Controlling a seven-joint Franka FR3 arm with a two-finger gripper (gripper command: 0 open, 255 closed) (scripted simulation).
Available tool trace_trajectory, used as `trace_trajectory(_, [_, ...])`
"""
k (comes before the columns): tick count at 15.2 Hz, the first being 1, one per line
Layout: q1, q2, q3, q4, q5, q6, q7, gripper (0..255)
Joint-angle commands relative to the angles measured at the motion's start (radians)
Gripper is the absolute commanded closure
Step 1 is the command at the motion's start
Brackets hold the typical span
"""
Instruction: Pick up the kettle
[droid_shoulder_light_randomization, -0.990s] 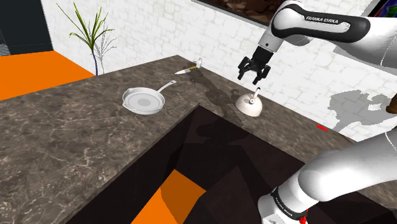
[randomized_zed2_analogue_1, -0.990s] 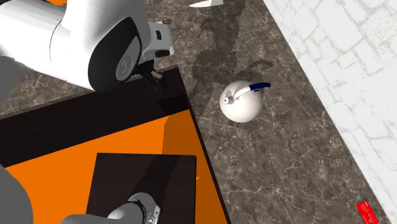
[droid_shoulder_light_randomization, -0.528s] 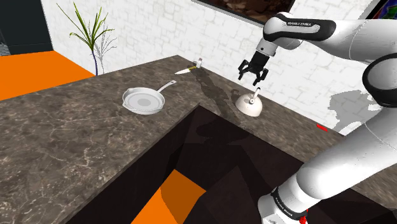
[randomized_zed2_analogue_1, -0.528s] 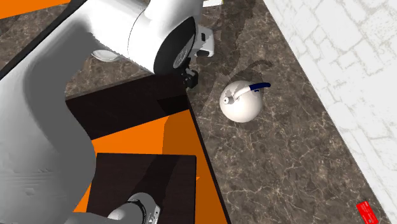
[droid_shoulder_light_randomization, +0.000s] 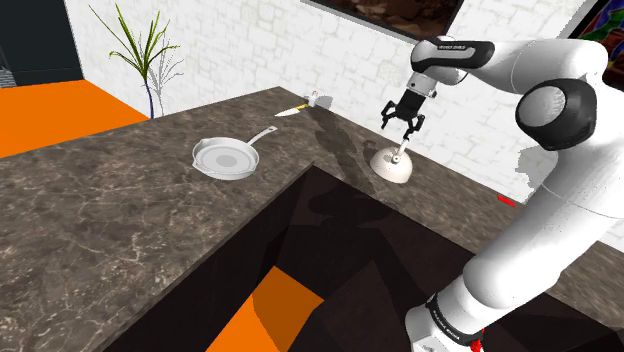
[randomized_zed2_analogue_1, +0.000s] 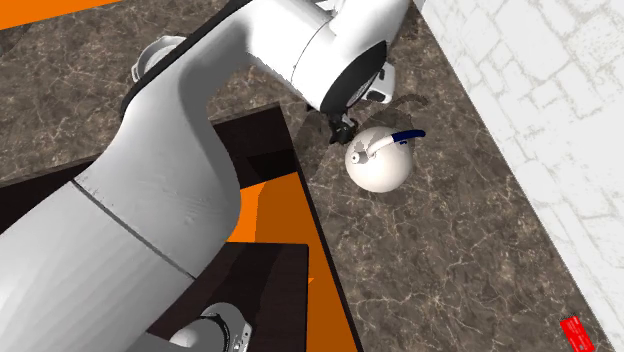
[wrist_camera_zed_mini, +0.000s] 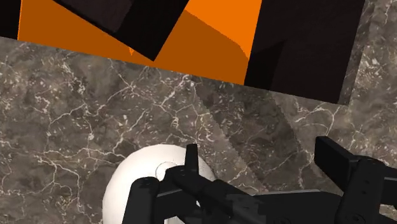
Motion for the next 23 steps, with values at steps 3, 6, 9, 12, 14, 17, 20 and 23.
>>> trace_trajectory(3, [-0.051,0.114,-0.036,0.092,0.036,-0.018,0.024,0])
trace_trajectory(6, [-0.095,0.198,-0.060,0.168,0.064,-0.038,0.042,0])
trace_trajectory(9, [-0.143,0.282,-0.081,0.245,0.092,-0.062,0.062,0])
trace_trajectory(12, [-0.155,0.307,-0.085,0.244,0.102,-0.044,0.064,0])
trace_trajectory(14, [-0.154,0.312,-0.084,0.224,0.104,-0.020,0.060,0])
trace_trajectory(17, [-0.153,0.321,-0.082,0.197,0.108,0.015,0.054,0])
trace_trajectory(20, [-0.152,0.321,-0.082,0.188,0.109,0.024,0.052,255])
trace_trajectory(23, [-0.153,0.322,-0.082,0.189,0.109,0.024,0.051,255])
